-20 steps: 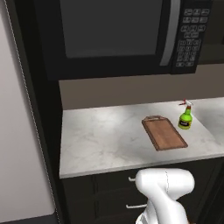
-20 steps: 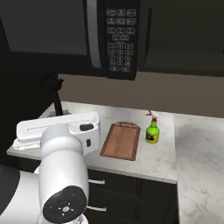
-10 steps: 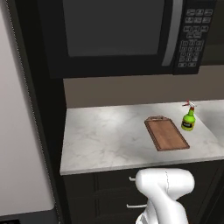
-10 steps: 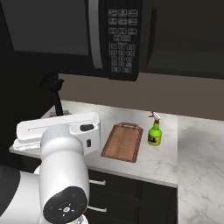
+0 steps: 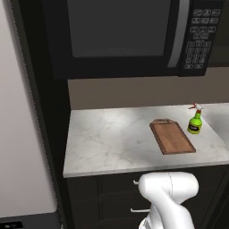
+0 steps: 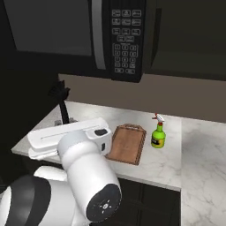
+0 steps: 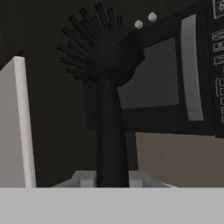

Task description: Grab the spray bottle from the cabinet, then place it next to the cutting board for sanitizing. Then grab the dish brush from the countertop next to the sink and place it next to the cutting board.

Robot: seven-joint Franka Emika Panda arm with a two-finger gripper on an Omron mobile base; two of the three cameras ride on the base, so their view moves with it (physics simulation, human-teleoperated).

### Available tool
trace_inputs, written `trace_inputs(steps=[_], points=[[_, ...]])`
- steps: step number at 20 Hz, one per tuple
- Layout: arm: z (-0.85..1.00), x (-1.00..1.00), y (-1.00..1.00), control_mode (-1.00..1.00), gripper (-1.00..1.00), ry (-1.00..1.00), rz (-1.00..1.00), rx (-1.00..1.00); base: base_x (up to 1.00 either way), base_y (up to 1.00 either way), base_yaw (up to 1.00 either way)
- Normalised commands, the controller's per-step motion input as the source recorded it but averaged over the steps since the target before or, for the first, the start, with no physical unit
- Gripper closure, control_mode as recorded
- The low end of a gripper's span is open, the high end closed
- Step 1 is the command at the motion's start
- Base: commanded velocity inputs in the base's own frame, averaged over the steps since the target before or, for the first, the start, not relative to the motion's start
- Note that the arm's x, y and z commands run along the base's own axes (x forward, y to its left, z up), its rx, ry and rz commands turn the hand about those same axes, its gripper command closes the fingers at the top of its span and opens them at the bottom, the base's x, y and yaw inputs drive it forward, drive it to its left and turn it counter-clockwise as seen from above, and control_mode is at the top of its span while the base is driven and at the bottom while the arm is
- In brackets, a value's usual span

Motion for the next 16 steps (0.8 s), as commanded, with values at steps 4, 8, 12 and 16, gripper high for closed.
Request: trace_inputs(steps=[4,8,12,16], points=[[-0.59,0.41,0.24,-1.00,1.00,0.06,0.11,0.03,0.00,0.00,0.00],[-0.65,0.81,0.69,-1.00,1.00,0.12,0.02,0.00,0.00,0.00,0.00],[-0.67,0.73,0.64,-1.00,1.00,0.22,-0.03,-0.04,0.00,0.00,0.00],[-0.66,0.80,0.58,-1.00,1.00,0.25,-0.09,-0.07,0.00,0.00,0.00]])
